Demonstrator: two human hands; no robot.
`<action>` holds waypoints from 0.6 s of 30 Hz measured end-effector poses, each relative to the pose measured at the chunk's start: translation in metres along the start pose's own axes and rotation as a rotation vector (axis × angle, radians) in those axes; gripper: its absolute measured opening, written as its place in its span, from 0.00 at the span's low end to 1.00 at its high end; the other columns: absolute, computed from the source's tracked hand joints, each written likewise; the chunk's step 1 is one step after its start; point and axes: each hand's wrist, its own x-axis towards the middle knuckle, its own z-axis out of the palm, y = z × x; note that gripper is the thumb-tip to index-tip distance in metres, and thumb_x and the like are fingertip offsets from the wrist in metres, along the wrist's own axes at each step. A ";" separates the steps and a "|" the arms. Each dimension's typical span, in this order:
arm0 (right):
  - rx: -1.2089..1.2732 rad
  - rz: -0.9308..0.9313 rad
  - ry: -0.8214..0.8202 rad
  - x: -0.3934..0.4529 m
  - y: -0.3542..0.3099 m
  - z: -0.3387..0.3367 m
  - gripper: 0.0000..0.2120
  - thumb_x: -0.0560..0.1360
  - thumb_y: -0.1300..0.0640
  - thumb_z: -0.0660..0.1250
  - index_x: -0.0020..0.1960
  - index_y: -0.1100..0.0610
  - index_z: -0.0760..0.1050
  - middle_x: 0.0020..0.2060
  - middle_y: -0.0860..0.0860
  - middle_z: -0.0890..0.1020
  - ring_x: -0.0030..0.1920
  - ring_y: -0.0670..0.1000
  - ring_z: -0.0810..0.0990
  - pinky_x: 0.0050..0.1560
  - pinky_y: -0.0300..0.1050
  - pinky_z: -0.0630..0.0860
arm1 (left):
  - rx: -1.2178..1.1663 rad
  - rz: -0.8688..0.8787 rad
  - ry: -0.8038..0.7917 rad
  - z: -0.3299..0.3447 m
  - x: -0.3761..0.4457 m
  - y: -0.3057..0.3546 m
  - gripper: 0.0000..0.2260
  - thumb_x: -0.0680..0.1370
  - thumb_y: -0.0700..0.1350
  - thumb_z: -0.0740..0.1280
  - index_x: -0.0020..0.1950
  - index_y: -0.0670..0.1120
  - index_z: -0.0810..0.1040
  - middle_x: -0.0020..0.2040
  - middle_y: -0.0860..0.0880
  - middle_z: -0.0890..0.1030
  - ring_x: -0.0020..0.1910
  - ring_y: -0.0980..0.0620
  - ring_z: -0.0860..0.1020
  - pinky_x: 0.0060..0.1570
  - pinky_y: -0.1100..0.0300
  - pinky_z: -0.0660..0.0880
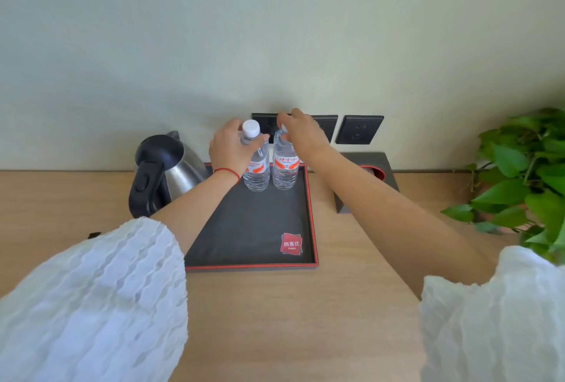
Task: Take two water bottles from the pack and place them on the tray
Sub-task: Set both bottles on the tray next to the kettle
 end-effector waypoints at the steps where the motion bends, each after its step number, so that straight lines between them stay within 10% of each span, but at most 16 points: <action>1: 0.002 -0.001 -0.002 0.000 0.000 0.000 0.13 0.77 0.68 0.60 0.60 0.61 0.71 0.57 0.62 0.73 0.56 0.60 0.74 0.45 0.49 0.70 | -0.037 0.058 -0.076 -0.003 -0.001 -0.002 0.19 0.67 0.51 0.76 0.54 0.44 0.78 0.50 0.43 0.84 0.50 0.43 0.80 0.50 0.51 0.75; 5: -0.012 -0.017 -0.006 -0.001 -0.002 -0.003 0.13 0.78 0.68 0.60 0.61 0.61 0.70 0.58 0.62 0.73 0.56 0.62 0.74 0.49 0.52 0.74 | -0.138 0.328 -0.366 -0.022 0.005 -0.012 0.22 0.72 0.34 0.71 0.65 0.43 0.74 0.61 0.41 0.79 0.61 0.45 0.76 0.66 0.48 0.72; 9: -0.016 -0.022 -0.002 -0.001 -0.002 -0.003 0.12 0.78 0.66 0.60 0.62 0.61 0.70 0.58 0.62 0.73 0.56 0.62 0.74 0.48 0.51 0.74 | 0.101 0.430 -0.387 -0.029 0.020 -0.011 0.21 0.74 0.35 0.68 0.66 0.45 0.74 0.50 0.39 0.76 0.52 0.42 0.75 0.57 0.50 0.72; 18: -0.005 -0.029 0.007 -0.004 -0.001 -0.002 0.12 0.78 0.65 0.61 0.61 0.61 0.71 0.57 0.62 0.73 0.55 0.62 0.75 0.45 0.50 0.72 | 0.250 0.106 -0.011 0.001 0.011 0.010 0.21 0.70 0.55 0.72 0.51 0.40 0.72 0.47 0.41 0.82 0.46 0.39 0.79 0.42 0.51 0.73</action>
